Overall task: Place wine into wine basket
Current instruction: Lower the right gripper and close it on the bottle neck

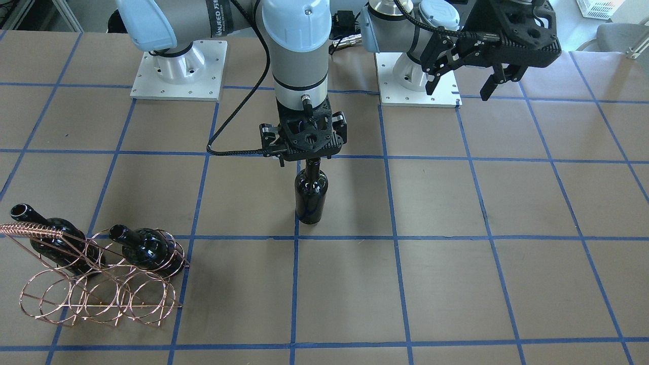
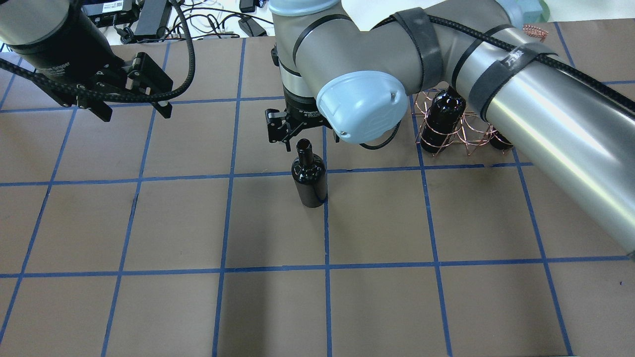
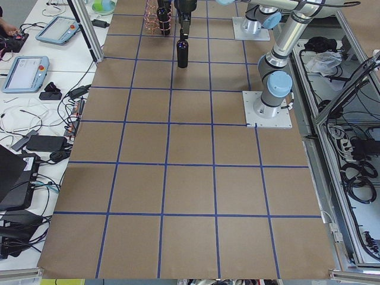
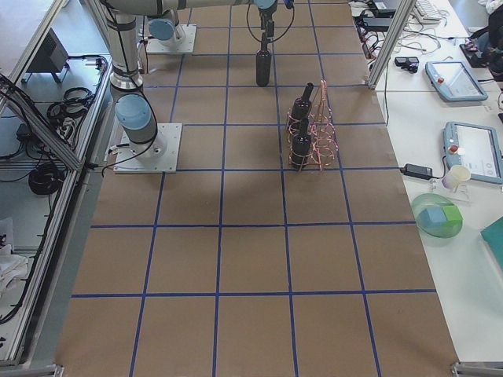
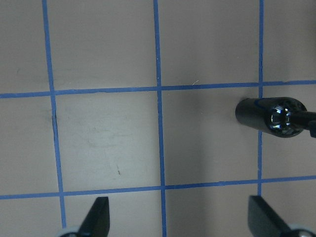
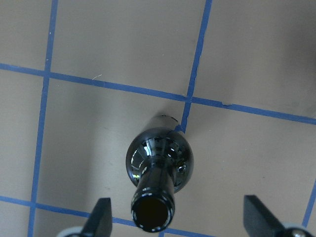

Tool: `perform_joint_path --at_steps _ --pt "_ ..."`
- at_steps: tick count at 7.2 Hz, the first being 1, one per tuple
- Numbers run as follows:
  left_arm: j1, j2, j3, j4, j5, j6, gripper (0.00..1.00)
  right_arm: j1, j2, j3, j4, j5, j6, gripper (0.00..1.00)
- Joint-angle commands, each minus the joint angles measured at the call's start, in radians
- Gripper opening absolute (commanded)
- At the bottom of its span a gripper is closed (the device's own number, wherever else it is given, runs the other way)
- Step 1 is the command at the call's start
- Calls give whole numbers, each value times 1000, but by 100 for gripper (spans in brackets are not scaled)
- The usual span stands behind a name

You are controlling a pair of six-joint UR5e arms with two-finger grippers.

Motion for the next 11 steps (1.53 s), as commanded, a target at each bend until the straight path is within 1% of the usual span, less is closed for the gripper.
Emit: perform_joint_path --at_steps 1,2,3,4,5,6,10,11 --pt "3 -12 -15 8 4 2 100 1 44 1 -46 -1 2 93" --pt "1 -19 -23 10 1 -1 100 1 53 6 -50 -1 1 91" --pt "1 -13 -25 8 8 -1 100 1 53 16 -49 -1 -5 86" --pt "1 -5 -28 4 19 -1 100 1 53 22 -37 -1 2 84" --pt "1 -6 -28 8 49 -1 100 1 53 29 -34 0 4 83" --pt "3 -22 -31 10 39 -22 100 1 52 29 -35 2 4 80" --pt "3 -14 -46 4 53 -13 100 1 47 27 -47 11 4 80" --pt "3 -14 -46 5 51 -15 100 1 47 27 -47 17 4 76"
